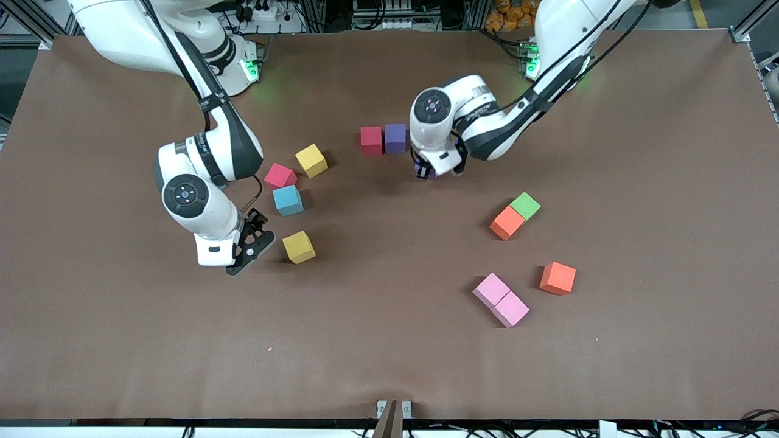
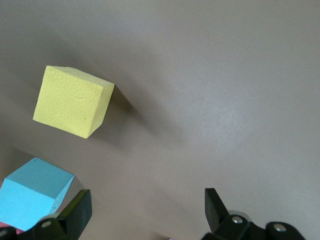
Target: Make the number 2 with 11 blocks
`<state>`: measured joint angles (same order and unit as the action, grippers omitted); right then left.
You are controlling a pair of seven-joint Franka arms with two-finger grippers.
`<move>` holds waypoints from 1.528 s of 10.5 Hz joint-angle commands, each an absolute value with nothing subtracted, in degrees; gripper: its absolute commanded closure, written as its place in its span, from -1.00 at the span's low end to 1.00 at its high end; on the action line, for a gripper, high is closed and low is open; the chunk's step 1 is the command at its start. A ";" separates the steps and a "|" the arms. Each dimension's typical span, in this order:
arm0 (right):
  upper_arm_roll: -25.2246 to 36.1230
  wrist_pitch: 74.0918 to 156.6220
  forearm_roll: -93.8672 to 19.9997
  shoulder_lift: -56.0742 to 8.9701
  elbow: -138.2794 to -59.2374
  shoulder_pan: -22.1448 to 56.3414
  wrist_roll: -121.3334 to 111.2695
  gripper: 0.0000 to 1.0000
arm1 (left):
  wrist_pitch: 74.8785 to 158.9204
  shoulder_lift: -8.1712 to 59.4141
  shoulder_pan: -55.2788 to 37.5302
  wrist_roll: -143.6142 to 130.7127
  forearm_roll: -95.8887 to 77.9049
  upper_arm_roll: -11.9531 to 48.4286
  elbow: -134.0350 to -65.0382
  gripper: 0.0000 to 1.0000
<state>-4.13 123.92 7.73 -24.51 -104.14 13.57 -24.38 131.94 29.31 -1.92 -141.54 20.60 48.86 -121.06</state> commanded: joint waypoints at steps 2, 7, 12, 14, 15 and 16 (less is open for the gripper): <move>-4.66 123.84 7.65 -24.79 -103.54 12.92 -23.82 -1.00 | 141.39 21.98 1.58 -148.16 20.39 51.59 -132.52 0.58; -4.75 123.84 7.65 -24.79 -103.54 12.92 -23.82 -1.00 | 144.31 22.94 -1.48 -161.43 21.18 51.77 -133.24 0.59; -4.75 123.84 7.65 -24.79 -103.62 12.92 -23.82 -1.00 | 147.37 23.99 -4.22 -165.23 21.27 51.68 -134.38 0.59; -4.75 123.92 7.56 -24.79 -103.62 12.92 -23.56 -1.00 | 148.80 25.04 -5.09 -165.67 21.27 51.50 -134.56 0.59; -4.75 123.93 7.65 -24.79 -103.62 12.92 -23.47 -1.00 | 148.80 25.22 -5.62 -166.11 21.88 51.42 -134.56 0.59; -4.75 123.93 7.65 -24.79 -103.62 13.01 -23.38 -1.00 | 148.80 25.66 -5.54 -166.64 22.84 51.33 -134.56 0.59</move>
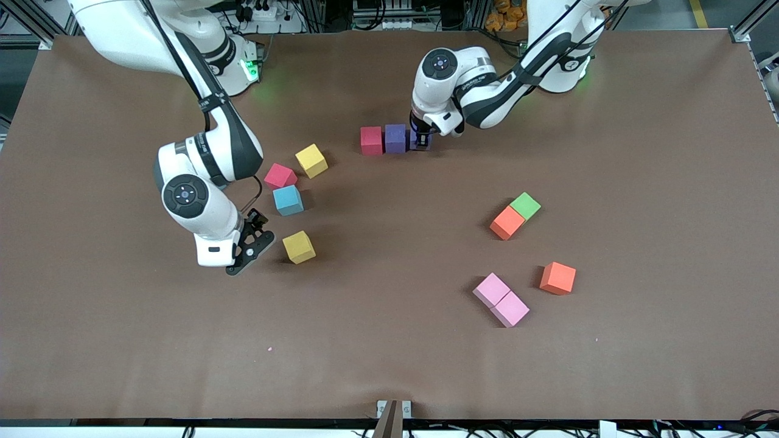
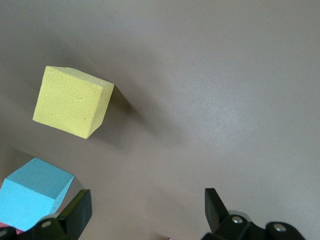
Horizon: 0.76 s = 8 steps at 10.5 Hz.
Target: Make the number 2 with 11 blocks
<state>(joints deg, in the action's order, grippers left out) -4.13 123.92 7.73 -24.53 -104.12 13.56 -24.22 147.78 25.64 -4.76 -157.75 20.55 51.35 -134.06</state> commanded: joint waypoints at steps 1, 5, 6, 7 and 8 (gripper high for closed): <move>-4.75 123.93 7.56 -24.79 -103.62 13.01 -23.38 -1.00 | 148.80 25.93 -5.28 -166.64 23.37 51.24 -134.47 0.59; -4.75 123.93 7.38 -24.79 -103.45 12.92 -22.33 -1.00 | 148.80 25.93 -5.71 -169.10 23.91 50.19 -134.03 0.59; -4.75 123.84 7.38 -24.79 -103.45 12.92 -22.24 -1.00 | 148.89 25.93 -5.80 -169.19 23.91 50.10 -133.95 0.59; -4.75 123.84 7.38 -24.79 -103.45 12.83 -22.32 -1.00 | 148.80 25.93 -5.80 -169.62 24.08 50.10 -133.95 0.59; -4.75 123.92 7.38 -24.79 -103.36 12.75 -22.32 -1.00 | 148.89 26.01 -5.80 -169.89 24.43 50.10 -133.86 0.60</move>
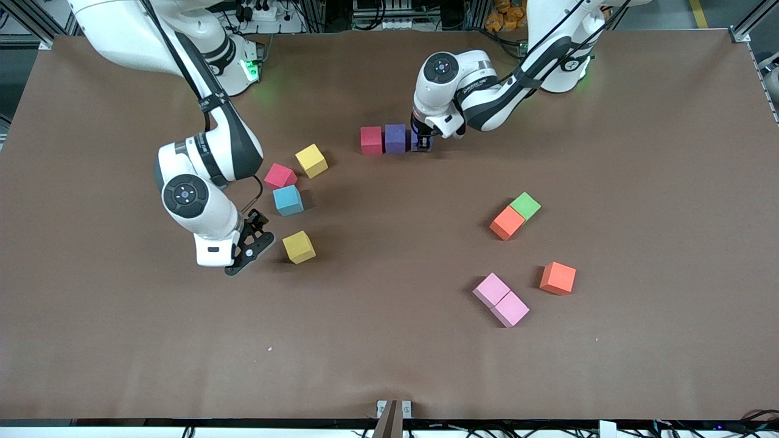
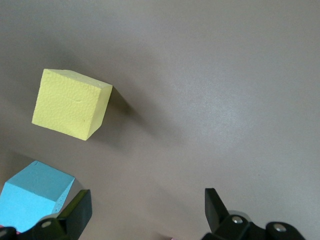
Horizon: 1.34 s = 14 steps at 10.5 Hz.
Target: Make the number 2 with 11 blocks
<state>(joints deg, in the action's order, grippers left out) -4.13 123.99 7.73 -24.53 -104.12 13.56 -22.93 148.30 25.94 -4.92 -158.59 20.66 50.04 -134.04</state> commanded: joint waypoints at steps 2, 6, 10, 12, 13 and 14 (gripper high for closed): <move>-4.75 124.36 7.29 -24.87 -103.27 11.87 -22.32 -1.00 | 148.80 27.33 -5.89 -169.89 24.96 49.75 -133.25 0.61; -4.75 126.30 6.07 -25.75 -102.40 11.43 -22.32 -1.00 | 148.80 28.39 -7.03 -171.30 26.81 48.44 -131.93 0.61; -4.75 126.21 5.98 -26.19 -102.04 11.51 -22.24 -1.00 | 148.80 29.09 -10.71 -172.08 26.72 46.58 -130.69 0.61; -4.75 126.21 5.98 -26.37 -102.04 11.43 -22.24 -1.00 | 148.71 29.18 -10.81 -172.53 26.81 46.58 -130.78 0.61; -4.75 126.30 5.98 -26.54 -102.04 11.51 -22.24 -1.00 | 148.71 29.18 -10.81 -172.53 26.72 46.67 -130.78 0.61; -4.75 126.30 5.98 -26.54 -102.04 11.51 -21.45 -1.00 | 148.71 29.18 -10.81 -172.53 26.72 46.67 -130.78 0.61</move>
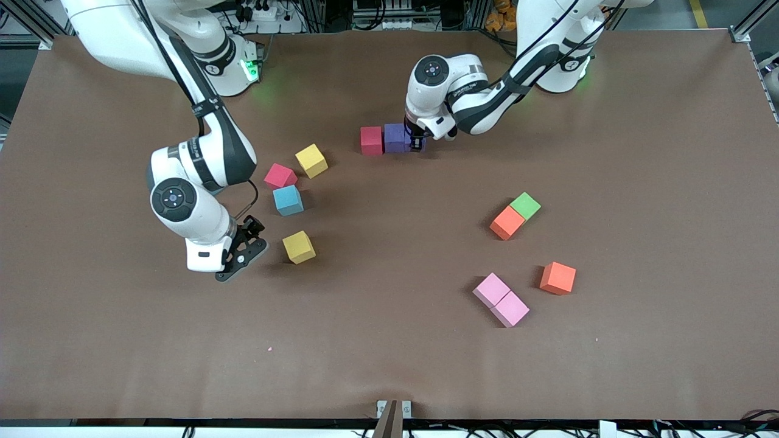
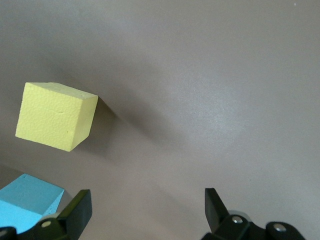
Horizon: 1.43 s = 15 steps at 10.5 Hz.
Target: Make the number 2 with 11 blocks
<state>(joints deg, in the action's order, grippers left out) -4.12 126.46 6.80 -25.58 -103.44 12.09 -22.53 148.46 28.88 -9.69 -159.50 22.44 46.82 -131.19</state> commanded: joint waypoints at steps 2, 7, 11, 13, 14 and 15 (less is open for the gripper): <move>-4.75 126.30 5.98 -26.63 -101.95 12.13 -19.43 -1.00 | 148.71 29.27 -11.07 -172.53 26.63 46.67 -130.35 0.61; -4.75 126.30 5.98 -26.81 -101.78 12.22 -19.16 -1.00 | 148.62 30.41 -11.16 -173.50 26.72 46.58 -129.11 0.60; -4.75 126.39 5.98 -27.07 -101.78 12.22 -19.16 -1.00 | 147.05 29.80 -11.08 -172.88 27.68 46.67 -129.02 -1.00; -4.83 126.39 5.98 -27.07 -101.51 12.22 -18.99 -1.00 | 142.57 29.01 -11.07 -172.88 28.83 46.93 -127.36 -1.00; -4.83 126.30 5.98 -27.16 -101.43 12.30 -18.29 -1.00 | 141.78 28.74 -10.90 -172.79 28.83 47.19 -127.09 -1.00; -4.83 126.39 5.98 -27.25 -101.43 12.65 -17.59 -1.00 | 140.11 27.87 -10.81 -172.36 28.83 47.37 -126.83 -1.00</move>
<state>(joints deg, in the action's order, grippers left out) -4.56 126.56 6.78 -26.20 -102.90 12.34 -19.08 142.99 29.99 -9.85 -159.74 24.84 46.83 -127.27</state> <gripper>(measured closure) 0.000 0.004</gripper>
